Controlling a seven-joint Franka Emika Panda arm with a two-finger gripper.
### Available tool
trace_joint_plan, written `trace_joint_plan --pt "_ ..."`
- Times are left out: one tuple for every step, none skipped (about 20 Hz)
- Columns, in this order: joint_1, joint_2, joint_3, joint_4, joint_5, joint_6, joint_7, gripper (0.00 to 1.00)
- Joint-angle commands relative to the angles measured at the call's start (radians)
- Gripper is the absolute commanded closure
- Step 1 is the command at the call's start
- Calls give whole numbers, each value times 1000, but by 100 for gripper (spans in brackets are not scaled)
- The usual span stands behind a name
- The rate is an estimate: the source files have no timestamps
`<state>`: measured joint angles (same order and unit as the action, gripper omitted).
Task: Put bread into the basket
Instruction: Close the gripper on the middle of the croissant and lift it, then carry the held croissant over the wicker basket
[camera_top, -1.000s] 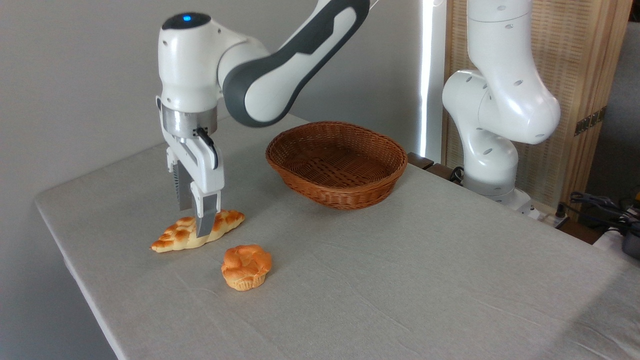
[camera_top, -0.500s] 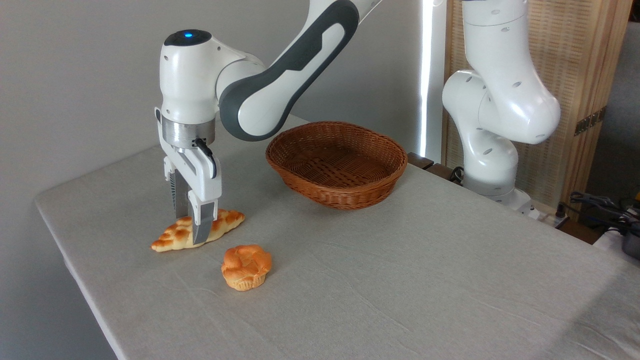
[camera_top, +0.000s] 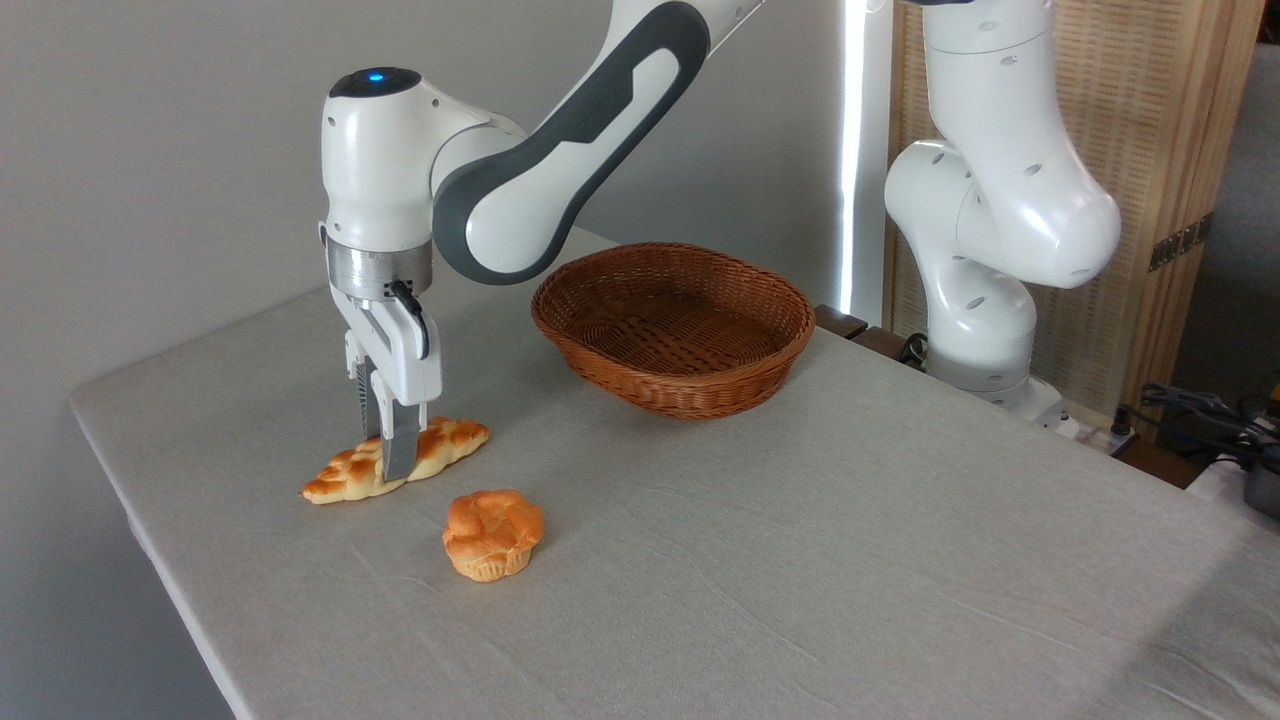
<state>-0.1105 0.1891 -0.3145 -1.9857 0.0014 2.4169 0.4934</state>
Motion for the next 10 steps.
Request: trace_joint_plan --pt "5 -2 -3 -8 15 10 -1 84" --pt "5 -7 -3 -5 14 8 -6 84" --pt "6 -13 -3 -2 14 7 -12 84" --pt "6 -25 -2 4 2 -5 -16 83" --pt "6 -37 0 10 -9 -25 -27 83" --pt "8 -63 6 11 -43 -56 -59 82" --pt "8 -91 11 16 -84 -90 -74 82" --pt "8 -123 14 18 -128 -129 -78 82" --pt "8 -161 32 18 -171 -172 -81 82" --pt "8 -204 50 13 -204 -217 -84 82"
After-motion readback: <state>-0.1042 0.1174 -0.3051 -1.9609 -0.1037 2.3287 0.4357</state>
